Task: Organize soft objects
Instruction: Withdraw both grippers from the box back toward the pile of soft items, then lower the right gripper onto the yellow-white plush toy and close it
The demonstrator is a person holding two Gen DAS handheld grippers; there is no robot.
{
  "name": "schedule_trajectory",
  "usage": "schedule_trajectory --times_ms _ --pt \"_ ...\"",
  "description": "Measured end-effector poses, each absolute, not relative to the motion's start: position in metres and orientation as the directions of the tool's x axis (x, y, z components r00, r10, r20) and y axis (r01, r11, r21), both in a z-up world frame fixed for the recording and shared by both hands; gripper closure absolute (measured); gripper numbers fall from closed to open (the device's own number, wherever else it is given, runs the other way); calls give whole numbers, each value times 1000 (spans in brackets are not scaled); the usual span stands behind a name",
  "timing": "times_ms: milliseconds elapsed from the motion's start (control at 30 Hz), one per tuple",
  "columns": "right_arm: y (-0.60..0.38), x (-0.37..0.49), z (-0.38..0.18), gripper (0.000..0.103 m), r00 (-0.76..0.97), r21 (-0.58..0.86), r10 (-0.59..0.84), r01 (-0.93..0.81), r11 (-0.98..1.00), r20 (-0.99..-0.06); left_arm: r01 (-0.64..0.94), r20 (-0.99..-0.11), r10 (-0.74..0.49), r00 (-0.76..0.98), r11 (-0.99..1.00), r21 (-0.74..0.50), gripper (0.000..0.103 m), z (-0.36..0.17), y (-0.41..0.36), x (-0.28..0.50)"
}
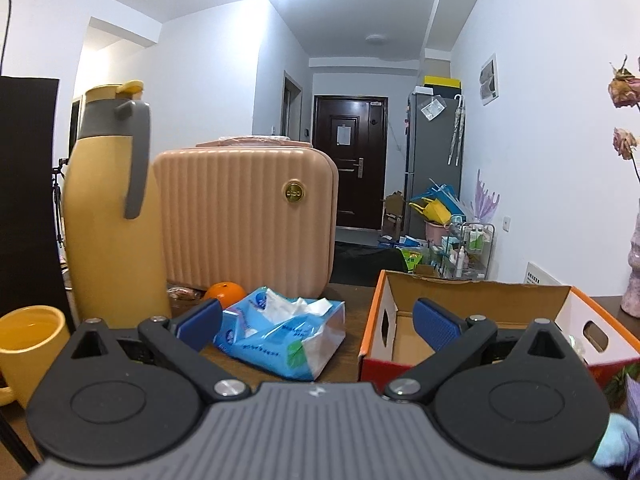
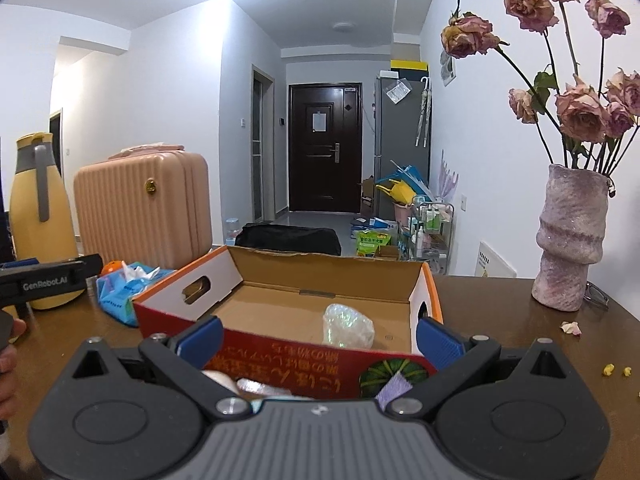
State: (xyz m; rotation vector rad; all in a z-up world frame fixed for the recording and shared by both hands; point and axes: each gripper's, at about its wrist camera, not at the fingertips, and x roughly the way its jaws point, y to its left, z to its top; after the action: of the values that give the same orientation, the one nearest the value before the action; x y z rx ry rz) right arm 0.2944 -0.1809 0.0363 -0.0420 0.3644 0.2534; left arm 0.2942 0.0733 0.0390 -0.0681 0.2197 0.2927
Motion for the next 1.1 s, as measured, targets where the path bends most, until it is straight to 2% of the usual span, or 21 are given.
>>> schedule_trajectory --times_ms 667,1100 --pt "-184 220 31 0 923 -39 251 -274 961 -293 -231 -223 217 950 972 -40 0 37 76 214" --pt "-185 185 25 0 919 -34 269 -291 956 -288 -173 -247 156 956 984 -46 0 31 73 176"
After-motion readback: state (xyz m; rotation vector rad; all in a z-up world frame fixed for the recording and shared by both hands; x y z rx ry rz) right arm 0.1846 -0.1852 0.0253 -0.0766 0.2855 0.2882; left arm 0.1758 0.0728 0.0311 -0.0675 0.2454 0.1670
